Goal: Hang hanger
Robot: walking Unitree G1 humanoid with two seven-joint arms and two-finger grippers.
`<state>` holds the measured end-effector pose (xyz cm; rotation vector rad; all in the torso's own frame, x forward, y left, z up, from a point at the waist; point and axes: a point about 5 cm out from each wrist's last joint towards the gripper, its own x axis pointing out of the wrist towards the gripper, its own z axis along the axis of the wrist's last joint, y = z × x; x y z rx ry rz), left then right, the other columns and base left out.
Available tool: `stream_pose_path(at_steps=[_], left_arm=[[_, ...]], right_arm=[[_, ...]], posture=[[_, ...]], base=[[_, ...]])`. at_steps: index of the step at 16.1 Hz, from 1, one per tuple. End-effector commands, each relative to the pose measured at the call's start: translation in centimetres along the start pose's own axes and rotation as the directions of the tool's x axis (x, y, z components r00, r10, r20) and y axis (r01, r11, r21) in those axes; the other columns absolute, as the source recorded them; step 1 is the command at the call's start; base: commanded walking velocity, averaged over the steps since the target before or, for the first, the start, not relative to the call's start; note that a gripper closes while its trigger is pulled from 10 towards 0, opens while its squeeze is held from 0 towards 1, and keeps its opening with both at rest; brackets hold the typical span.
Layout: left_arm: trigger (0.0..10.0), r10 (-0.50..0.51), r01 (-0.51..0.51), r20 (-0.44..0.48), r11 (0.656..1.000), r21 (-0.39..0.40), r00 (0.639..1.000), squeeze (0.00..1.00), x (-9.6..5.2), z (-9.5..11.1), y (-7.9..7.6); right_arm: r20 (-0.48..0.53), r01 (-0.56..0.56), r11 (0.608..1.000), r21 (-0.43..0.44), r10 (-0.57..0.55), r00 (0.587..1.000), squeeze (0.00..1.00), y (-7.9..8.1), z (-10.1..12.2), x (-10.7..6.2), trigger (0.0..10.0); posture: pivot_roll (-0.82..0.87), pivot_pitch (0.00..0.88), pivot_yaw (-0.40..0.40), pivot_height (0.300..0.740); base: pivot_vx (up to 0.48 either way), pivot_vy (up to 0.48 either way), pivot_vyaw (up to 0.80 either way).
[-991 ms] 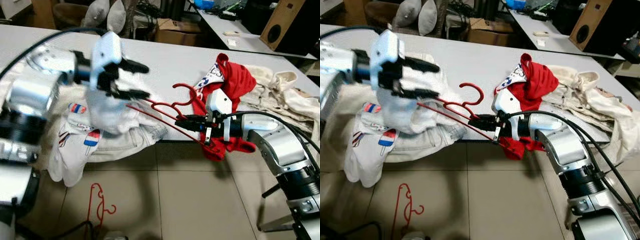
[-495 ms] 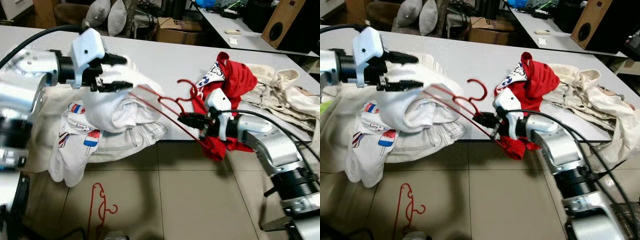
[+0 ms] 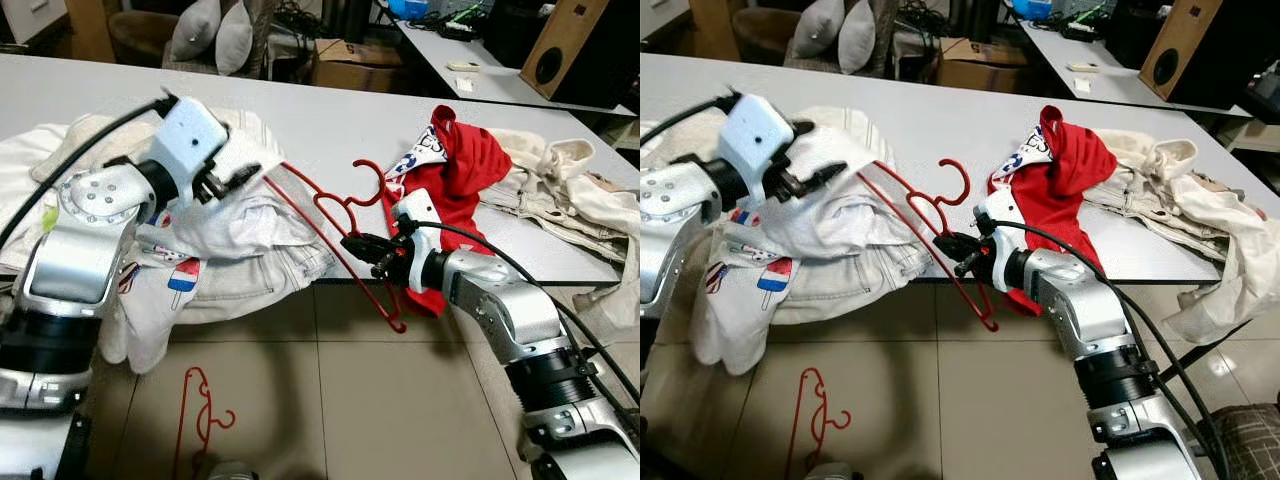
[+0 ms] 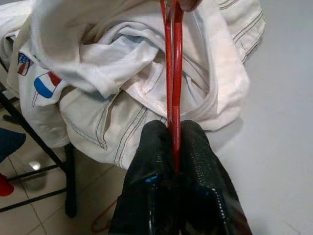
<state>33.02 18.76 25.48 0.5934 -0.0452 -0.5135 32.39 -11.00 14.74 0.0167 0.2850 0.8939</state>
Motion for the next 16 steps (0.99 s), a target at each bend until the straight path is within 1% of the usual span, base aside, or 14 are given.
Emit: stream_pose_path(at_steps=[1,2,4,5,6,7,8,9,11,12,14,15,16], left_arm=[[10.0,0.031,-0.031,-0.017,0.999,-0.016,0.999,0.0,0.0,0.0,-0.5],[10.0,0.016,-0.016,-0.035,1.0,-0.017,0.999,0.0,0.0,-0.2,-1.2],[10.0,-0.035,0.032,-0.062,0.998,-0.049,0.997,0.0,0.1,-1.0,-2.7],[10.0,-0.037,0.034,-0.068,0.998,-0.057,0.997,0.0,0.1,-1.1,-2.9],[10.0,-0.056,0.049,-0.083,0.995,-0.085,0.995,0.0,0.2,-1.5,-3.6],[10.0,-0.094,0.079,-0.089,0.984,-0.158,0.992,0.0,0.5,-1.9,-4.7],[10.0,-0.125,0.104,-0.072,0.964,-0.244,0.99,0.0,0.7,-1.9,-5.6],[10.0,-0.143,0.118,-0.09,0.963,-0.244,0.986,0.0,0.9,-2.4,-6.3],[10.0,-0.14,0.105,-0.14,0.967,-0.23,0.98,0.0,0.9,-3.5,-6.9],[10.0,-0.139,0.098,-0.153,0.963,-0.25,0.978,0.0,0.9,-3.8,-7.0],[10.0,-0.14,0.092,-0.172,0.961,-0.262,0.975,0.0,0.8,-4.5,-7.1],[10.0,-0.151,0.102,-0.164,0.956,-0.276,0.975,0.0,0.8,-4.6,-7.4],[10.0,-0.164,0.118,-0.143,0.951,-0.285,0.976,0.0,0.9,-4.4,-7.7]], right_arm=[[0.009,0.008,1.0,0.012,-0.008,1.0,0.0,-0.1,0.1,-0.2,10.0],[0.011,0.009,1.0,0.02,-0.009,1.0,0.0,0.0,0.2,-0.1,10.0],[0.004,0.024,0.999,0.022,-0.024,1.0,0.0,-0.3,0.2,0.4,10.0],[0.002,0.026,0.999,0.021,-0.026,1.0,0.0,-0.3,0.2,0.5,10.0],[0.0,0.026,1.0,0.011,-0.026,1.0,0.0,-0.3,0.3,0.9,10.0],[-0.002,0.034,0.999,-0.009,-0.034,0.999,0.0,-0.5,0.3,1.5,10.0],[0.001,0.048,0.999,-0.016,-0.048,0.999,0.0,-0.6,0.2,2.0,10.0],[0.007,0.058,0.998,-0.014,-0.058,0.998,0.0,-0.8,0.3,2.4,10.0],[0.052,0.07,0.998,-0.006,-0.07,0.996,0.0,-0.9,0.8,2.9,10.0],[0.076,0.064,0.998,-0.009,-0.063,0.995,0.0,-0.8,1.0,3.0,10.0],[0.138,0.056,0.998,-0.005,-0.054,0.989,0.0,-0.9,1.6,3.1,10.0],[0.186,0.041,0.999,0.01,-0.042,0.982,0.0,-0.9,2.1,3.0,10.0],[0.213,0.029,0.999,0.021,-0.033,0.976,0.0,-0.9,2.3,3.0,10.0]], posture=[[0.14,0.0,-0.126,0.74],[0.14,0.0,-0.126,0.74],[0.14,0.0,-0.126,0.74],[0.15,0.0,-0.126,0.74],[0.15,0.0,-0.128,0.74],[0.15,0.0,-0.127,0.74],[0.15,0.0,-0.129,0.74],[0.15,0.0,-0.13,0.74],[0.16,0.0,-0.135,0.74],[0.16,0.0,-0.136,0.74],[0.17,0.0,-0.14,0.74],[0.17,0.0,-0.144,0.74],[0.17,0.0,-0.145,0.74]], base=[[0.0,0.0,0.0],[0.0,0.0,0.0],[0.0,0.0,0.0],[0.0,0.0,0.0],[0.0,0.0,0.0],[0.0,0.0,0.0],[0.0,0.0,0.0],[0.0,0.0,0.0],[0.0,0.0,0.0],[0.0,0.0,0.0],[0.0,0.0,0.0],[0.0,0.0,0.0],[0.0,0.0,0.0]])
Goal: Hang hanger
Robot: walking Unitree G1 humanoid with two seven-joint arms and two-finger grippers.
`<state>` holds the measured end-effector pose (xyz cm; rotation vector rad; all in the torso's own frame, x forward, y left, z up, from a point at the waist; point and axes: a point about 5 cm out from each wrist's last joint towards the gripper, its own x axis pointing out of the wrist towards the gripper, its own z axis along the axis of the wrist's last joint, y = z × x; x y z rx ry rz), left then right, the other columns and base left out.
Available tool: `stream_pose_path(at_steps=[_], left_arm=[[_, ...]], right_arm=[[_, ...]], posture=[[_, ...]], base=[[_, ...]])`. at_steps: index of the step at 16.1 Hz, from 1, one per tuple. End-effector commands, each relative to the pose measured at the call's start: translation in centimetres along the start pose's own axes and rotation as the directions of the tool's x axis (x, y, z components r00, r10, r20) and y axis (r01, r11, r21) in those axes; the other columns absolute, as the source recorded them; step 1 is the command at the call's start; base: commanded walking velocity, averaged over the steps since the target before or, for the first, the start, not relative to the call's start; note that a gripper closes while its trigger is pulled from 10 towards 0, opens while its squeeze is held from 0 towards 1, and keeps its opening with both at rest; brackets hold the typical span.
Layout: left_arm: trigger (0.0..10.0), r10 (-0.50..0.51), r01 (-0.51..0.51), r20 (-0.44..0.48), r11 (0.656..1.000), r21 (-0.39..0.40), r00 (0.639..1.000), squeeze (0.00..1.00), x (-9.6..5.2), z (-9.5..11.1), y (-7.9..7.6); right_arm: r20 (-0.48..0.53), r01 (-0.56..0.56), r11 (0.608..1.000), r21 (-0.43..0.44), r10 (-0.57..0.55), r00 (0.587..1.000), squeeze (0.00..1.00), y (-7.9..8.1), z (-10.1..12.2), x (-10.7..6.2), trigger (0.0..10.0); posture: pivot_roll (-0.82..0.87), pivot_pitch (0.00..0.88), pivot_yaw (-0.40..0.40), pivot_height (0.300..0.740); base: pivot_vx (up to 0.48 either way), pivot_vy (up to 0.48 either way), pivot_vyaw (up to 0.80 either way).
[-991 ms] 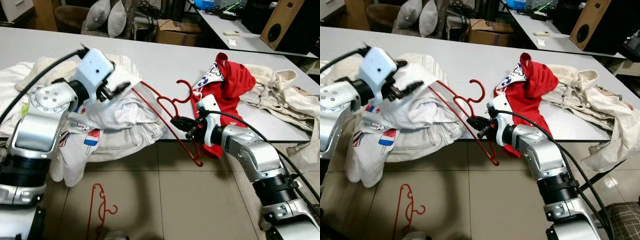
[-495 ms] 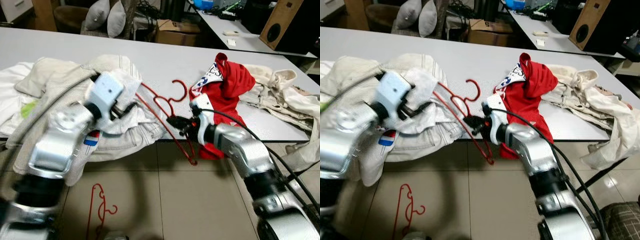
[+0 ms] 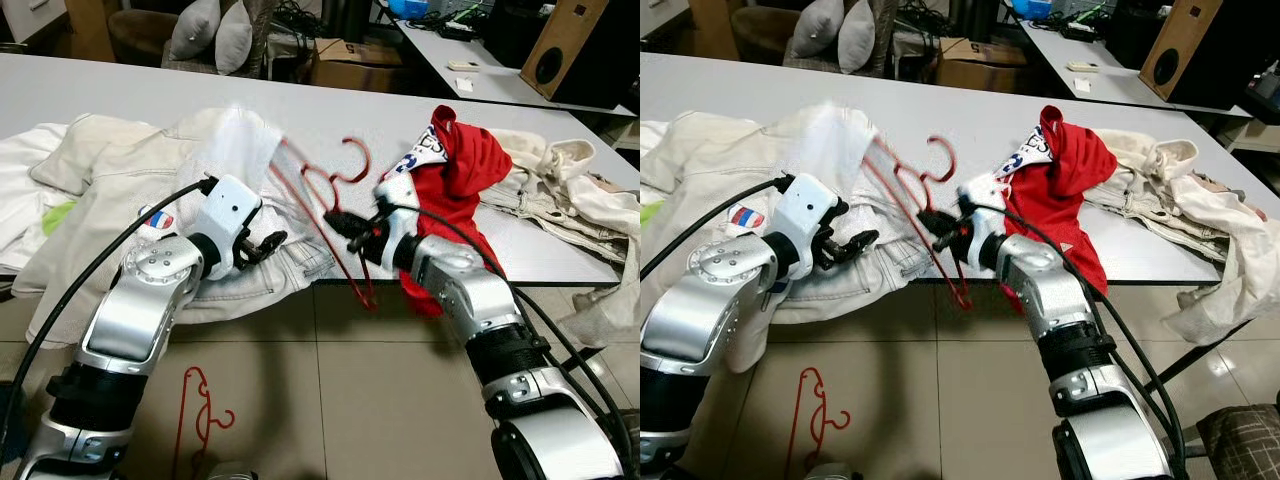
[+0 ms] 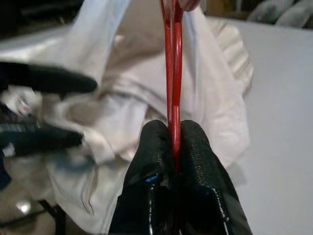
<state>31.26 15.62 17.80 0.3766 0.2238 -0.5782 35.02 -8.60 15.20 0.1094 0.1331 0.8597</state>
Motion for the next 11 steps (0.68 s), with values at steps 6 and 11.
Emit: stream_pose_path(at_steps=[6,11], left_arm=[[10.0,-0.441,0.4,0.379,0.897,0.186,0.813,0.0,-5.4,8.3,-0.2],[10.0,-0.36,0.229,0.313,0.894,0.386,0.879,0.0,-4.5,11.9,5.3]], right_arm=[[0.077,-0.073,0.996,-0.044,0.076,0.994,0.0,-0.6,0.7,-1.5,10.0],[0.099,-0.13,0.988,-0.081,0.138,0.985,0.0,-0.6,0.8,-2.4,10.0]], posture=[[0.17,0.0,-0.144,0.74],[0.17,0.0,-0.131,0.74]], base=[[0.0,0.0,0.0],[0.0,0.0,0.0]])
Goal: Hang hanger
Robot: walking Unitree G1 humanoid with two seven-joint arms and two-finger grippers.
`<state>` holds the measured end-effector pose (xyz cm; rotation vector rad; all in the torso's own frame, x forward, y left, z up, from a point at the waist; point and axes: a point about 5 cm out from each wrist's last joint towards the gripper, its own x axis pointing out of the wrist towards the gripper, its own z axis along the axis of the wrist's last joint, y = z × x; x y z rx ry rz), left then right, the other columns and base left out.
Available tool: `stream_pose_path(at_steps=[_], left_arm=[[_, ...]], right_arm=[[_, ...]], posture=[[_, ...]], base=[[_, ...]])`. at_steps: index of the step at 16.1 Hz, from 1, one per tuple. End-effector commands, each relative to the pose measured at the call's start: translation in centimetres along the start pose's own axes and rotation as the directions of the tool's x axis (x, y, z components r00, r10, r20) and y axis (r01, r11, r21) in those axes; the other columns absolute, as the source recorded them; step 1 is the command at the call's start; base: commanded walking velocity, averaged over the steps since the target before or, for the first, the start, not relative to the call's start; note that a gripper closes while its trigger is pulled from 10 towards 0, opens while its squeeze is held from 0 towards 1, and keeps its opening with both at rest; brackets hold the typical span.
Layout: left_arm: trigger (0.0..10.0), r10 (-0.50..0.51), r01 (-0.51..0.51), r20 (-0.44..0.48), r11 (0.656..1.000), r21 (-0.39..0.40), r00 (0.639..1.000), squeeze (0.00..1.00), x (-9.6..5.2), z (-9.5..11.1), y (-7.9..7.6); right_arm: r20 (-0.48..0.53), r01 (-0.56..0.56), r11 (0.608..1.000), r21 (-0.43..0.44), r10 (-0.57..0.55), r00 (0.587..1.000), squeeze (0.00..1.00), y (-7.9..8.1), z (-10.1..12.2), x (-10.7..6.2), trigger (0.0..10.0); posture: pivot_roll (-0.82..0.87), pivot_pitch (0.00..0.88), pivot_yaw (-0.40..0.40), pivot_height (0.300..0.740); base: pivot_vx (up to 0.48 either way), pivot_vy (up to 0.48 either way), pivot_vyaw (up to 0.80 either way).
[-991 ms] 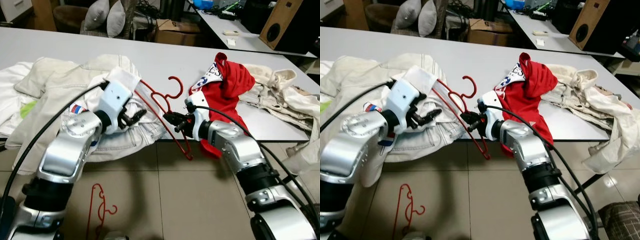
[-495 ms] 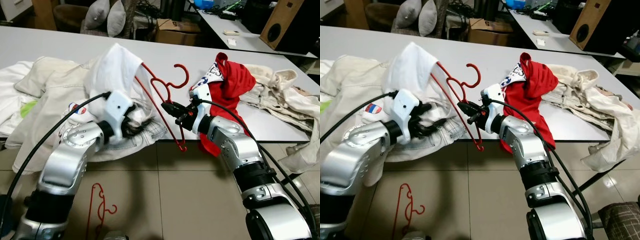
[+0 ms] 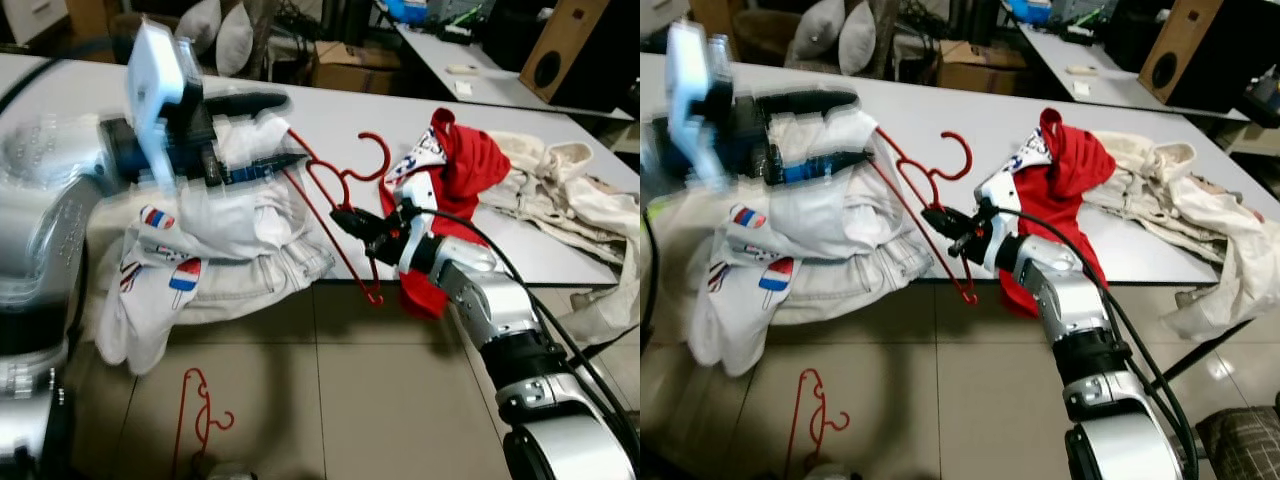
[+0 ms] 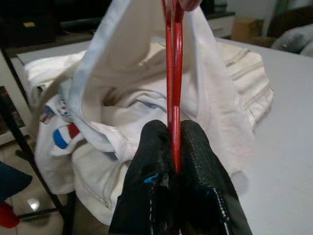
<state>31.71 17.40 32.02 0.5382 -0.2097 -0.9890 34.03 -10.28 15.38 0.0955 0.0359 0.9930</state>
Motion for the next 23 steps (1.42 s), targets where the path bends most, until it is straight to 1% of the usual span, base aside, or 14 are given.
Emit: stream_pose_path(at_steps=[1,2,3,4,5,7,8,9,10,13,16,17,18,23], left_arm=[[10.0,-0.015,0.022,-0.093,0.998,0.066,0.996,0.0,0.9,-1.5,0.3],[10.0,-0.066,0.073,-0.127,0.996,0.057,0.99,0.06,1.2,-2.2,0.5],[10.0,-0.09,0.097,-0.135,0.994,0.049,0.987,0.22,1.3,-2.4,0.6],[10.0,-0.135,0.141,-0.143,0.99,0.03,0.98,1.0,1.3,-2.5,1.2],[10.0,-0.136,0.147,-0.154,0.987,0.061,0.979,1.0,1.3,-2.4,1.8],[10.0,-0.149,0.16,-0.131,0.985,0.071,0.98,1.0,1.3,-2.1,2.8],[10.0,-0.176,0.185,-0.116,0.98,0.075,0.978,0.84,1.3,-1.6,3.4],[10.0,-0.198,0.207,-0.115,0.976,0.069,0.973,0.4,1.3,-1.5,3.5],[10.0,-0.252,0.26,-0.131,0.964,0.05,0.959,0.0,1.2,-1.5,3.5],[10.0,-0.347,0.355,-0.219,0.935,0.0,0.912,0.0,0.5,-1.8,3.8],[10.0,-0.343,0.381,-0.375,0.924,0.032,0.861,0.0,-0.2,-2.4,4.7],[6.7,-0.334,0.378,-0.401,0.925,0.034,0.853,0.0,-0.2,-2.8,4.8],[0.0,-0.325,0.368,-0.412,0.93,0.028,0.852,0.0,-0.1,-3.0,4.9],[0.0,-0.399,0.432,-0.394,0.902,-0.007,0.828,0.0,0.4,-3.3,4.6]], right_arm=[[0.036,-0.03,0.999,-0.033,0.032,0.999,0.0,0.0,0.8,-0.6,10.0],[0.027,-0.071,0.996,-0.056,0.072,0.997,0.0,0.3,0.8,-0.8,10.0],[0.019,-0.091,0.993,-0.07,0.092,0.996,0.0,0.5,0.8,-0.9,10.0],[-0.008,-0.129,0.985,-0.112,0.129,0.992,0.0,0.7,0.9,-1.4,10.0],[-0.018,-0.146,0.98,-0.135,0.145,0.989,0.0,0.7,1.2,-1.8,10.0],[-0.028,-0.162,0.975,-0.154,0.16,0.987,0.0,0.7,1.4,-2.3,10.0],[-0.033,-0.169,0.973,-0.159,0.166,0.986,0.0,0.6,1.5,-2.5,10.0],[-0.036,-0.172,0.972,-0.161,0.169,0.985,0.0,0.6,1.5,-2.6,10.0],[-0.042,-0.178,0.97,-0.165,0.174,0.984,0.0,0.6,1.5,-2.8,10.0],[-0.057,-0.206,0.962,-0.178,0.199,0.978,0.0,0.6,1.6,-2.9,10.0],[-0.085,-0.251,0.948,-0.196,0.239,0.967,0.0,0.8,1.6,-3.0,10.0],[-0.094,-0.261,0.944,-0.201,0.247,0.964,0.0,0.9,1.5,-3.1,10.0],[-0.104,-0.273,0.939,-0.208,0.256,0.961,0.0,1.0,1.5,-3.1,10.0],[-0.128,-0.284,0.932,-0.226,0.261,0.957,0.0,1.0,1.3,-3.4,10.0]], posture=[[0.17,0.0,-0.125,0.74],[0.16,0.0,-0.118,0.74],[0.16,0.0,-0.118,0.74],[0.15,0.0,-0.11,0.74],[0.15,0.0,-0.107,0.74],[0.15,0.0,-0.107,0.74],[0.15,0.0,-0.106,0.74],[0.15,0.0,-0.106,0.74],[0.15,0.0,-0.105,0.74],[0.15,0.0,-0.104,0.74],[0.15,0.0,-0.106,0.74],[0.15,0.0,-0.104,0.74],[0.15,0.0,-0.102,0.74],[0.15,0.0,-0.099,0.74]], base=[[0.0,0.0,0.0],[0.0,0.0,0.0],[0.0,0.0,0.0],[0.0,0.0,0.0],[0.0,0.0,0.0],[0.0,0.0,0.0],[0.0,0.0,0.0],[0.0,0.0,0.0],[0.0,0.0,0.0],[0.0,0.0,0.0],[0.0,0.0,0.0],[0.0,0.0,0.0],[0.0,0.0,0.0],[0.0,0.0,0.0]])
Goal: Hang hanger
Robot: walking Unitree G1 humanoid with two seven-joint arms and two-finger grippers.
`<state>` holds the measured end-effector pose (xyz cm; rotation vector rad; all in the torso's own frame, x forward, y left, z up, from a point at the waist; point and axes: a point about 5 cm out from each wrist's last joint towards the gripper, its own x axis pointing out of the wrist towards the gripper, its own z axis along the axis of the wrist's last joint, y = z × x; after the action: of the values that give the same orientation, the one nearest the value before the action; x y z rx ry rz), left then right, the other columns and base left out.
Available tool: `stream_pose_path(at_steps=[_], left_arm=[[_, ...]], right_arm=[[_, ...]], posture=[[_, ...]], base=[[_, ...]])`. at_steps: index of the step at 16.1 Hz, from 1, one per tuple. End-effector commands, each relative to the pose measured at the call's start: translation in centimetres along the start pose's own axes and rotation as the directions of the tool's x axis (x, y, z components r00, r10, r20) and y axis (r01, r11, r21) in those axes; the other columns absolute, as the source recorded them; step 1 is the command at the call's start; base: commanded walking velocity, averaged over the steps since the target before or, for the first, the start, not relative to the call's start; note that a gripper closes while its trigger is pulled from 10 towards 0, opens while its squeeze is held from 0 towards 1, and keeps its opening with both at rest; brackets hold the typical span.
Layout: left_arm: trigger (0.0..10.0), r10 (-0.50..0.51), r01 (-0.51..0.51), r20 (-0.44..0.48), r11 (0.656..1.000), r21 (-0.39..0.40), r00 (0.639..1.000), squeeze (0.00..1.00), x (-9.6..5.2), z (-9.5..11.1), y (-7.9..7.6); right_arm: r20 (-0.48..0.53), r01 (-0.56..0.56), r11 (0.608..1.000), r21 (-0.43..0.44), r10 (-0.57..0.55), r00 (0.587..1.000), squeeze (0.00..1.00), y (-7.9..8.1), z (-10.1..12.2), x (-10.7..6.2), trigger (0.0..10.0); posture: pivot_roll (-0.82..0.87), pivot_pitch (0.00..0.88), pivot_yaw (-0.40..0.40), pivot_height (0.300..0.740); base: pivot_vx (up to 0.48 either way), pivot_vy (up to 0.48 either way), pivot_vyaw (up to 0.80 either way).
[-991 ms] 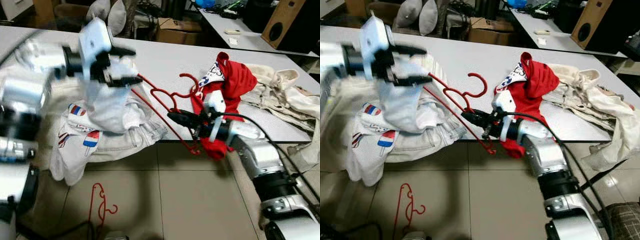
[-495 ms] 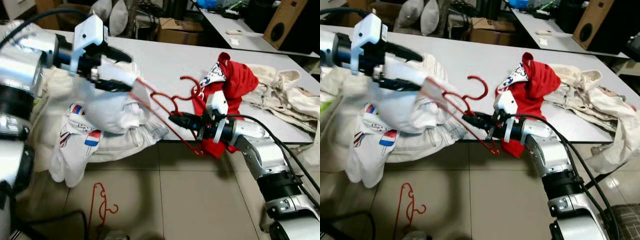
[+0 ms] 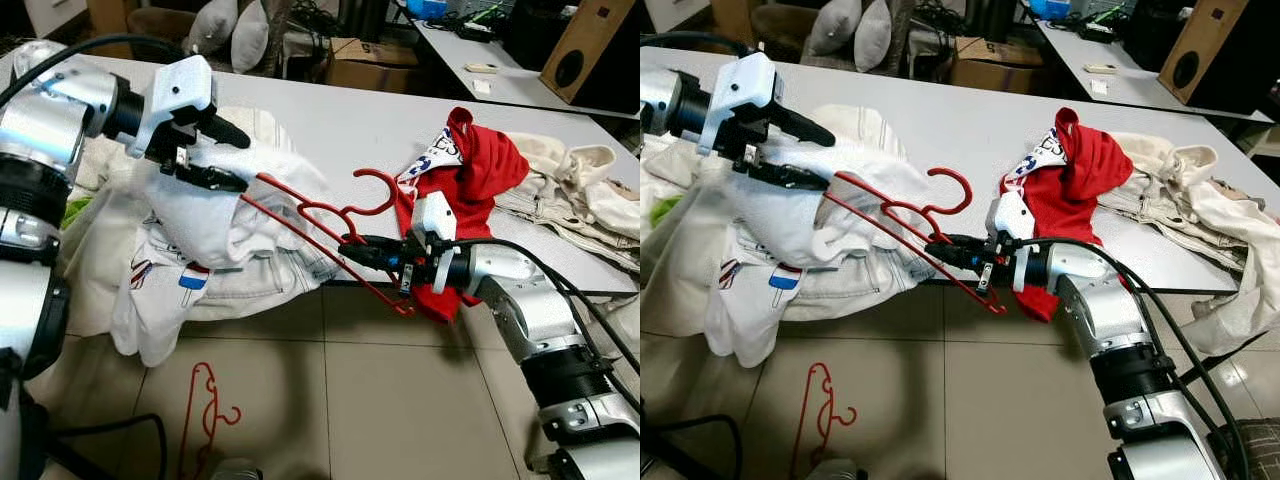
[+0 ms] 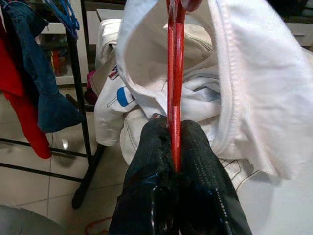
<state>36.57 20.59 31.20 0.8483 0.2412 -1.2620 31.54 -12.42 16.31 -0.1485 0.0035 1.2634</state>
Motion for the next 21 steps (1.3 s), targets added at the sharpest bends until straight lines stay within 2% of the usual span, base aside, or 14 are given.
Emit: stream_pose_path(at_steps=[1,6,21], left_arm=[[0.0,-0.027,0.028,-0.009,0.999,0.023,1.0,0.0,0.1,0.5,0.1],[0.0,-0.104,0.104,-0.035,0.995,0.001,0.994,0.0,0.5,-0.1,-0.5],[0.0,-0.14,0.139,-0.016,0.989,-0.051,0.99,0.0,0.9,-1.0,-1.2]], right_arm=[[-0.005,-0.009,0.999,-0.031,0.009,1.0,0.0,-0.1,0.4,-0.4,10.0],[-0.013,-0.013,0.999,-0.046,0.012,1.0,0.0,-0.3,0.6,-0.5,10.0],[-0.03,-0.042,0.997,-0.064,0.041,0.999,0.0,-0.7,1.0,-0.7,10.0]], posture=[[0.15,0.0,-0.099,0.74],[0.15,0.0,-0.103,0.74],[0.15,0.0,-0.102,0.74]], base=[[0.0,0.0,0.0],[0.0,0.0,0.0],[0.0,0.0,0.0]])
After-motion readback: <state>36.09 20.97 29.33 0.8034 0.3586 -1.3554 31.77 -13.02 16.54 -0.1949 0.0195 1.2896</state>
